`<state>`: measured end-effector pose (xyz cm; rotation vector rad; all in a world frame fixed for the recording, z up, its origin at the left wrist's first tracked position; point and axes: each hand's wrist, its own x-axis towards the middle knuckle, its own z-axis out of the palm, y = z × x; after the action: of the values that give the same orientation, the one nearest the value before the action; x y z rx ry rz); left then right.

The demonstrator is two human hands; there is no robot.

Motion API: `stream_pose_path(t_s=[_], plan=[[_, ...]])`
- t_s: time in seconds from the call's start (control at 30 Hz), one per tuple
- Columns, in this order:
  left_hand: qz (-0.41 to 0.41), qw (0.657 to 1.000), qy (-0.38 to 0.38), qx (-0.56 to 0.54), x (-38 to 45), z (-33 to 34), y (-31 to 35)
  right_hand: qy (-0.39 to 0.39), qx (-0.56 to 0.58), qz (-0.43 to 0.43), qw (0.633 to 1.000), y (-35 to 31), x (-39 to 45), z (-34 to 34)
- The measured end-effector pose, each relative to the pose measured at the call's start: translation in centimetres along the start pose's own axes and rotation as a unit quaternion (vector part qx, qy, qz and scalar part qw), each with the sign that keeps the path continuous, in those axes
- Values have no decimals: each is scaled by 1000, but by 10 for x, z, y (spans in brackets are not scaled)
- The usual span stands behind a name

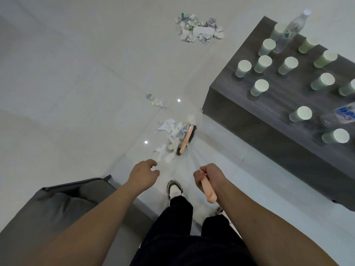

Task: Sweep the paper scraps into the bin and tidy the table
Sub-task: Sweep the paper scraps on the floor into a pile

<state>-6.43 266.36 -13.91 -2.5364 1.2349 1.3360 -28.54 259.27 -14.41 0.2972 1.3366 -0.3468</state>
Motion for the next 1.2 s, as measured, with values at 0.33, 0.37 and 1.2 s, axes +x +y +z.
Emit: stream_pose_path(t_s=[0.33,0.37,1.2], plan=[[-10,998,24,-61,3,-28,-11,4,-268,-13,963,6,-27,58],[-8,997,27,-67,2,-30,-11,5,-295,-11,955,6,-30,60],[-177,960,69,-204,93,-77,61,55,-697,-7,715,-201,41,194]])
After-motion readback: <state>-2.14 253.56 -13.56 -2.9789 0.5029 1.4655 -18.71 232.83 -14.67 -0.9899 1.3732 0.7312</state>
